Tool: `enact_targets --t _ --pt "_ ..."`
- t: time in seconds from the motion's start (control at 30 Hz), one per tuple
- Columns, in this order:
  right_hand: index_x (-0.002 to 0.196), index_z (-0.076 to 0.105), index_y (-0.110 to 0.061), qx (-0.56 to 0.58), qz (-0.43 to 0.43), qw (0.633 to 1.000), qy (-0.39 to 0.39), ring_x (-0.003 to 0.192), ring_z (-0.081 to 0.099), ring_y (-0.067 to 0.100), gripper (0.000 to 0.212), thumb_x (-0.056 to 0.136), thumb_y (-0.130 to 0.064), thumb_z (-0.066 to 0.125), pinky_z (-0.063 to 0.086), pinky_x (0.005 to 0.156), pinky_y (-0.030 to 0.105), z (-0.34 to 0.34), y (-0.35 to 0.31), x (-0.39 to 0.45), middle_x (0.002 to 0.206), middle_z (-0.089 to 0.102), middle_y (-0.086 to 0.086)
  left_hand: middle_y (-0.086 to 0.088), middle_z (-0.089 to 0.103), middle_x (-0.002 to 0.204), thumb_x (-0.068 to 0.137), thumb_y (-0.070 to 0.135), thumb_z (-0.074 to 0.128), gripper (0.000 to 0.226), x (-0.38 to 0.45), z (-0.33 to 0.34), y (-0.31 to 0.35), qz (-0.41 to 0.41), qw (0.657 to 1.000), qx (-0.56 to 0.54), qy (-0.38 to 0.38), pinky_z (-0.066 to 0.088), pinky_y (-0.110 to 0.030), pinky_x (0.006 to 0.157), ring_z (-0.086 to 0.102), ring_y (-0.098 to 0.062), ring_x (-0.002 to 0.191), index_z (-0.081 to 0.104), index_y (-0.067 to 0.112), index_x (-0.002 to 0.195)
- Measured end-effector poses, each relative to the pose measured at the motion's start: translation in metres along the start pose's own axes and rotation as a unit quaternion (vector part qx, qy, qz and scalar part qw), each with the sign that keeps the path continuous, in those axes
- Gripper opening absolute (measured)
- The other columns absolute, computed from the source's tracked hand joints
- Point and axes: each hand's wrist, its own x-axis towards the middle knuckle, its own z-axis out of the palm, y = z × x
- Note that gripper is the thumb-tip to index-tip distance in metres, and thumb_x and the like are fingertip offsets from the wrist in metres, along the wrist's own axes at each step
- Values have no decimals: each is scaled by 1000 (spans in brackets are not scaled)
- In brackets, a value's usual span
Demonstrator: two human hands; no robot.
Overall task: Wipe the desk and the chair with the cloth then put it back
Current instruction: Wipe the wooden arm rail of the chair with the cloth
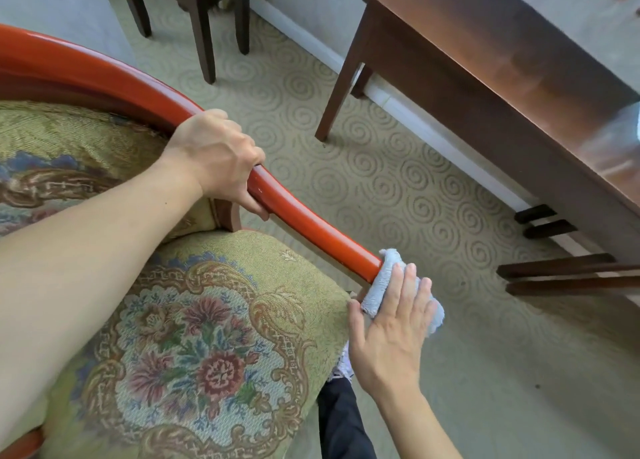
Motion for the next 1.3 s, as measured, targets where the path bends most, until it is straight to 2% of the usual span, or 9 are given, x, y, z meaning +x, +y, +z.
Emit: enact_targets --t 0.13,0.27,0.33,0.57,0.67,0.8,0.93,1.03,1.3 --pt "159 13 -14 -51 -66 997 1 153 0 35 79 95 -57 32 5 120 60 12 -58 20 167 11 7 10 73 83 52 107 30 89 0 3 2 0 999 13 34 36 -31 75 68 -16 82 65 29 79" --pt "159 2 -19 -9 -117 993 -31 153 -12 26 76 97 -58 24 -12 120 52 25 -121 53 168 0 2 -2 73 78 57 98 52 82 -1 7 3 -3 998 4 60 28 -34 70 69 -26 76 66 19 72" --pt "159 -3 -20 11 -122 991 -54 152 -13 25 76 97 -58 18 -16 118 49 25 -136 65 168 -4 1 -8 72 72 63 91 54 77 -2 7 4 -1 997 -11 71 28 -35 68 68 -30 70 62 14 67" --pt "159 14 -25 -59 -151 987 -16 154 6 26 69 99 -54 31 9 122 50 7 -68 37 167 12 -2 -12 70 70 57 90 48 81 -3 5 4 8 998 -37 43 32 -36 68 67 -32 67 60 11 65" --pt "158 21 -26 -52 -113 992 17 153 12 26 66 98 -48 38 17 120 52 1 -20 13 166 18 0 -11 70 70 56 93 45 83 -1 5 3 15 998 -48 47 31 -36 69 67 -32 69 60 12 65" --pt "156 20 -20 17 -8 1000 25 153 11 30 66 98 -47 34 21 118 56 -7 31 -3 164 19 4 -10 70 71 54 94 41 85 -3 9 1 17 996 -58 65 32 -36 70 68 -31 70 60 12 66" --pt "158 16 -21 23 33 998 42 153 1 33 70 97 -51 34 9 122 55 2 15 1 166 16 3 -9 69 69 55 95 39 85 -1 11 0 18 995 -54 78 32 -35 69 68 -30 68 60 13 64" --pt "158 20 -17 -15 19 998 53 152 4 40 73 94 -49 39 9 120 57 6 -3 9 165 20 8 -7 69 68 55 95 42 85 -2 13 0 17 996 -34 81 31 -35 69 67 -29 66 61 13 65" --pt "159 15 -19 -98 -150 984 -6 152 9 39 90 80 -45 49 11 120 60 13 -74 42 166 18 7 -5 71 70 53 95 59 82 -3 7 1 12 998 -1 54 34 -33 69 67 -27 65 66 15 68"
